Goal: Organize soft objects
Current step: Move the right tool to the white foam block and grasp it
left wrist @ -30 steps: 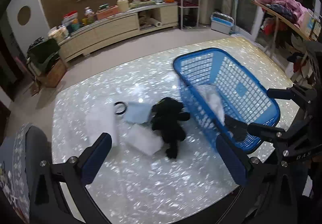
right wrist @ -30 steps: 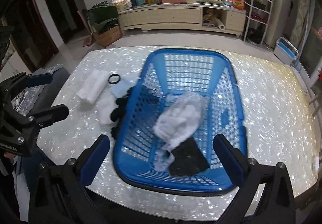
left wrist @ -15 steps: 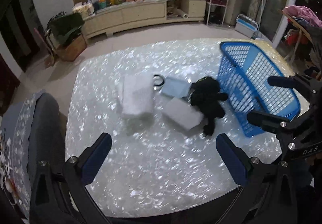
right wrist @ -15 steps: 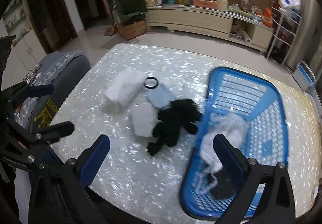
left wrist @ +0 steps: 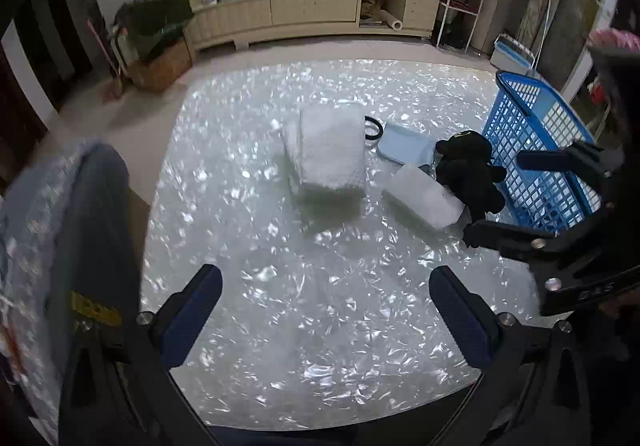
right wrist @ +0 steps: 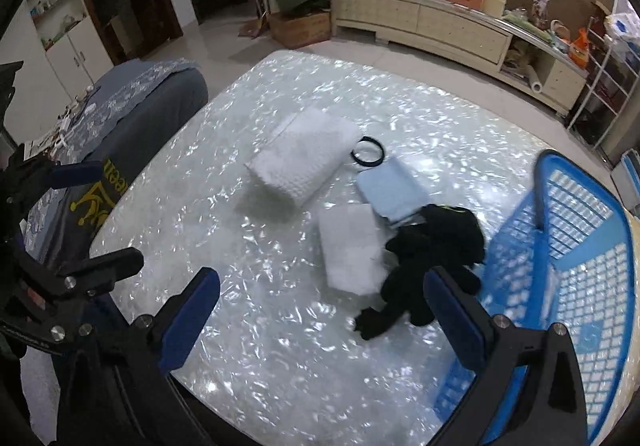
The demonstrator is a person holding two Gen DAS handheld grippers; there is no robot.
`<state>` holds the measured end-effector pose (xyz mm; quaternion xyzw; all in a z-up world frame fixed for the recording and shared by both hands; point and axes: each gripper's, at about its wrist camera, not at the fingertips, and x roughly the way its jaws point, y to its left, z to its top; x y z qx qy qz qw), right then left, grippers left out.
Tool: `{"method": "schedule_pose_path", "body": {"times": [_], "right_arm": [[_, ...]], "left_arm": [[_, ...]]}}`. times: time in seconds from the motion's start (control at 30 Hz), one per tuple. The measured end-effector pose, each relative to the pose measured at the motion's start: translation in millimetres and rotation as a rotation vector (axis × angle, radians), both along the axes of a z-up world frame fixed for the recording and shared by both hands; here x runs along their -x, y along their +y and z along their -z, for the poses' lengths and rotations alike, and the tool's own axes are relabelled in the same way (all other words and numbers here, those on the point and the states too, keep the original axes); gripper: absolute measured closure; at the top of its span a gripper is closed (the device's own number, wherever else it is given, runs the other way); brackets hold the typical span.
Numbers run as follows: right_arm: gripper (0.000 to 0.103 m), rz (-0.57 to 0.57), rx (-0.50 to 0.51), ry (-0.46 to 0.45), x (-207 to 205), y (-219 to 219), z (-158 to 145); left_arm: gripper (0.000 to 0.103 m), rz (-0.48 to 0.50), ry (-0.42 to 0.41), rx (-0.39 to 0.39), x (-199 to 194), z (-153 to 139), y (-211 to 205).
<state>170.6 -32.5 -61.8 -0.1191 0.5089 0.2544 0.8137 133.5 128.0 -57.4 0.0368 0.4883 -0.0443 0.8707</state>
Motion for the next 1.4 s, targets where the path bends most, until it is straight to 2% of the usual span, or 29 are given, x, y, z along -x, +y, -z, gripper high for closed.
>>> {"method": "schedule_pose_path", "body": {"times": [0.13,0.27,0.37,0.53,0.67,0.87,1.03,1.4], "right_arm": [[0.0,-0.025,0.023,0.015,-7.4,13.7,13.0],[0.004,-0.046,0.031,0.041,-17.6,25.0,25.6],[0.007,-0.048,0.04,0.066,-27.0,31.6,37.1],[0.011,-0.03,0.07,0.106,-43.3,35.1,54.8],[0.011,-0.004,0.094,0.131,-54.4,34.8,68.5],[0.011,0.024,0.119,0.161,-65.6,33.3,83.1],[0.012,0.038,0.148,0.176,-72.8,31.2,93.7],[0.024,0.046,0.18,0.224,-85.3,21.5,111.8]], "left_arm": [[0.0,-0.024,0.021,0.062,-4.4,11.1,18.5],[0.0,-0.082,0.061,0.068,-15.9,30.0,34.1],[0.0,-0.087,0.077,0.055,-23.9,43.3,38.6],[0.0,-0.06,0.092,0.026,-37.9,57.3,38.0],[0.0,-0.034,0.094,0.051,-52.1,62.4,40.2],[0.0,-0.004,0.111,0.035,-74.0,73.6,38.7],[0.0,0.013,0.138,0.052,-83.9,84.9,37.5],[0.0,0.036,0.161,0.072,-91.7,98.3,34.7]]}}
